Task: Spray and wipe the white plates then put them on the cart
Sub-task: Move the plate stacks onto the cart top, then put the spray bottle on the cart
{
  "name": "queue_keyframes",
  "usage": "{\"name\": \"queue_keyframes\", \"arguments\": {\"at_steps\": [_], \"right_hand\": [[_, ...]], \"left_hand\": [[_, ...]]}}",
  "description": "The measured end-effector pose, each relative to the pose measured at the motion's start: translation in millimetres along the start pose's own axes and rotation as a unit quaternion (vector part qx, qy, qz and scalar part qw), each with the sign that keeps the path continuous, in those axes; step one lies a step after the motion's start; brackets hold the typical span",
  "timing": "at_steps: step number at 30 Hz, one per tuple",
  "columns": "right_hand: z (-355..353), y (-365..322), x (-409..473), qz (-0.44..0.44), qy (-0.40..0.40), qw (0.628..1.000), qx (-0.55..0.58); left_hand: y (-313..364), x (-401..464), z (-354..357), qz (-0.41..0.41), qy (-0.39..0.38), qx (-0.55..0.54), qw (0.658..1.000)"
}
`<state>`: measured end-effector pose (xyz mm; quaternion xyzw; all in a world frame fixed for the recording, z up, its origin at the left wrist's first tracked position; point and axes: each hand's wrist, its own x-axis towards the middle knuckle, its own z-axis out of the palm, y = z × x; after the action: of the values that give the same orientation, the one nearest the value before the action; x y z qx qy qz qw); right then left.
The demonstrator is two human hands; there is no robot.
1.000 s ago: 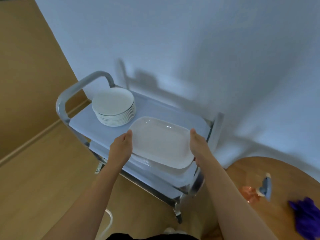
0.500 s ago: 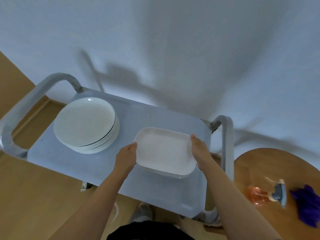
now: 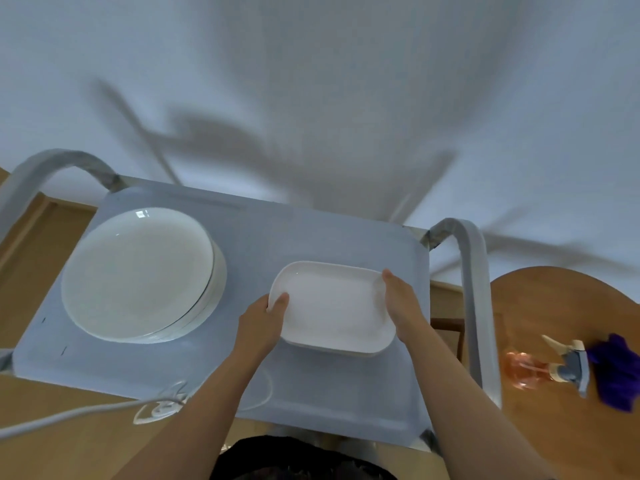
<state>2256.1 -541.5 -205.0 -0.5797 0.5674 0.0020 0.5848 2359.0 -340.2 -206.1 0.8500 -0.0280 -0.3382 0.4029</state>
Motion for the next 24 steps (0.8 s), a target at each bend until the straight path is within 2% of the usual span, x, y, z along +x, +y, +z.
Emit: {"name": "queue_keyframes", "arguments": {"at_steps": [16, 24], "right_hand": [[22, 7, 1, -0.025, 0.002, 0.999, 0.027], [16, 4, -5, -0.031, 0.005, 0.999, 0.014]], "left_hand": [[-11, 5, -1, -0.006, 0.042, 0.012, 0.999], [-3, 5, -7, -0.031, 0.014, 0.033, 0.999]]}}
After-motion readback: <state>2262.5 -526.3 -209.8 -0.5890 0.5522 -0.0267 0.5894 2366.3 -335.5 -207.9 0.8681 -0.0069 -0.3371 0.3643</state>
